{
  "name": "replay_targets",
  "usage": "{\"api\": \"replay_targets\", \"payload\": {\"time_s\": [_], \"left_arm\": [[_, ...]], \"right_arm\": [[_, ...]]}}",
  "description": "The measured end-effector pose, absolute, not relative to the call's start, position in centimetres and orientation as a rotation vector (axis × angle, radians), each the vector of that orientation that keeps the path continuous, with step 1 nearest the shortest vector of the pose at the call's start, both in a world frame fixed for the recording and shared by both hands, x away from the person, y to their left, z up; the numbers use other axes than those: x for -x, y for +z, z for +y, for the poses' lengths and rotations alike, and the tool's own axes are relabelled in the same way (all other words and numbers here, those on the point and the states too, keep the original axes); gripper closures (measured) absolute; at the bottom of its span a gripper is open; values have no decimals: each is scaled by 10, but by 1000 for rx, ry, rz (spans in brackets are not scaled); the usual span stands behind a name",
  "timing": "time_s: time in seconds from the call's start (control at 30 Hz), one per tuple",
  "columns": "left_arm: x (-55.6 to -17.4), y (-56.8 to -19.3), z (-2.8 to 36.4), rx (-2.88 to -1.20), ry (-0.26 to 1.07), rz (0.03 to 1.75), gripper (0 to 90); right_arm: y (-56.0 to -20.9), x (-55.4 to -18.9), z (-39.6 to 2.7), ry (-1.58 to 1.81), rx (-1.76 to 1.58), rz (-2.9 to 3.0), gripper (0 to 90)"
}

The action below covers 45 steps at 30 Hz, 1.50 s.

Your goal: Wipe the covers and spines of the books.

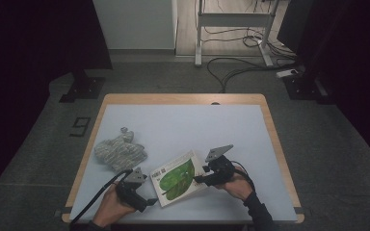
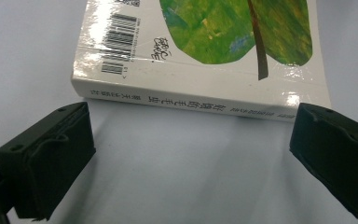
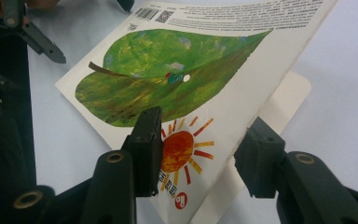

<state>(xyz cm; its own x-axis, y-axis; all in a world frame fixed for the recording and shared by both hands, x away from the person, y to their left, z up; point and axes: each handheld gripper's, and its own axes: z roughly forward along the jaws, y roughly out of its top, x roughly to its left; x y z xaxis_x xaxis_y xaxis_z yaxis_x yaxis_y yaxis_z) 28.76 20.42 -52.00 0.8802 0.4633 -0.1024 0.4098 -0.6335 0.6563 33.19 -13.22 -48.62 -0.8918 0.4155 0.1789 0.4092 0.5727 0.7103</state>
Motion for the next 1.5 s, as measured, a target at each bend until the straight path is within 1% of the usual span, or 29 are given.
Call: {"api": "replay_targets", "payload": {"time_s": [0.3,0.7,0.87,1.0,1.17,1.3,1.37,1.5], "left_arm": [[-292,-513,207,-2289,70,638,0],[-295,-509,196,-2312,45,606,9],[-297,-511,187,-2316,24,586,39],[-297,-509,180,-2318,24,570,89],[-297,-503,181,-2305,29,567,159],[-297,-502,180,-2304,31,573,177],[-297,-500,181,-2299,39,574,197],[-297,-496,182,-2289,49,568,248]], "right_arm": [[-486,-325,-137,1251,-720,2767,593],[-491,-315,-148,1272,-734,2762,637],[-493,-312,-152,1276,-737,2762,644],[-494,-313,-153,1282,-750,2766,641],[-498,-315,-154,1258,-788,2769,585],[-499,-316,-155,1241,-798,2759,548],[-497,-317,-156,1241,-827,2742,488],[-495,-323,-158,1247,-891,2699,404]]}}
